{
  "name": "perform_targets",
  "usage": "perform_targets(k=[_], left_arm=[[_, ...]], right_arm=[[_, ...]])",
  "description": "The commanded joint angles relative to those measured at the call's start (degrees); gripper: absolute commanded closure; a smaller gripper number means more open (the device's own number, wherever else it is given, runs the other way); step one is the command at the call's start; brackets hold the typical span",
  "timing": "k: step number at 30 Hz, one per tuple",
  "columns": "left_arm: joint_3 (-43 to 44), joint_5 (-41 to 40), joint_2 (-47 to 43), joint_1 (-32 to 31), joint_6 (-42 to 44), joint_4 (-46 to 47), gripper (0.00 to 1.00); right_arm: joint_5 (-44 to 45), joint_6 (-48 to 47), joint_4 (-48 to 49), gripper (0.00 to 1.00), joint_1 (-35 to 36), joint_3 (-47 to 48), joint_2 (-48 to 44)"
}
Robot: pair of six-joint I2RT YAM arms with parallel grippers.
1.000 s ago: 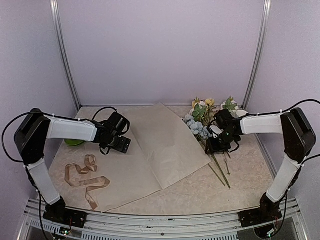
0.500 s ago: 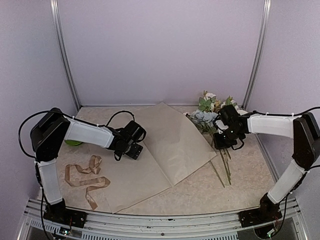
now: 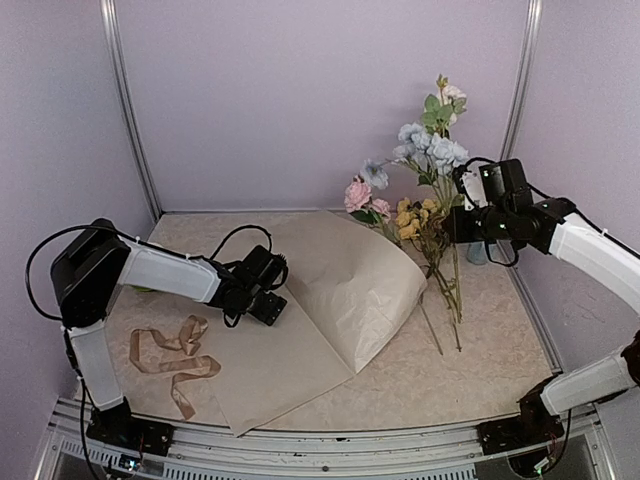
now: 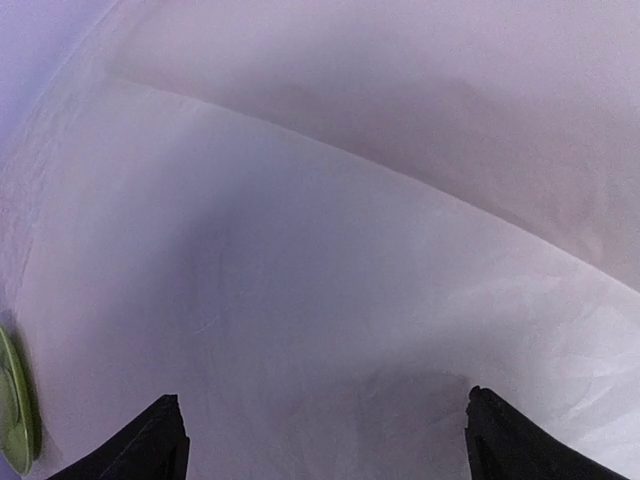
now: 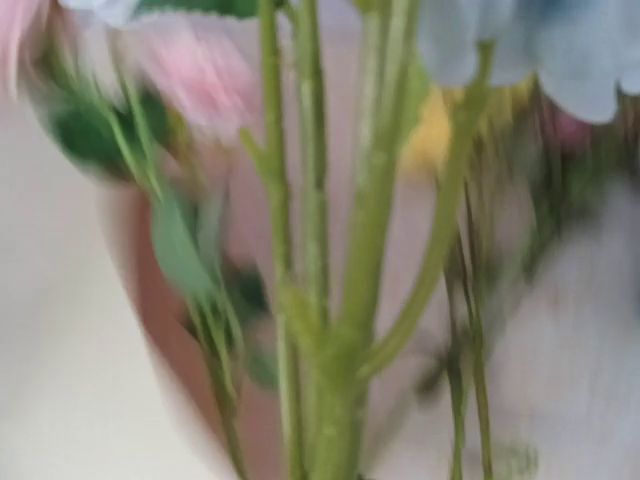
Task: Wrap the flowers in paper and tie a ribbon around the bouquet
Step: Pick up the fake flower from the center of the board.
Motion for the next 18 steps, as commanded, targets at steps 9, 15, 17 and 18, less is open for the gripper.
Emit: perform_targets(k=[9,15,17,18], left_arm=[[4.1,16.5,-10.0,-1.6,9.0,1.8,0.06],[3.0,35.2,-23.2,-5.8,10.0,12.1,0.06],[3.6,39.6,-24.7,-6.8,8.3,14.0,0.06],[3.9,41.9,-24.9,-7.0,6.6,15.4,0.09]], right_arm=[[-10.8,-5.4,23.5,1.00,4.2,-0.5,-9.7],[-30.7,-1.5,41.6,1.00,13.3,-2.7,-4.5],[-30.5,0.8,44.2,1.00,14.5,-2.0,-2.6],[-31.8,2.7,46.8,1.00,14.6,-2.7,-2.0]])
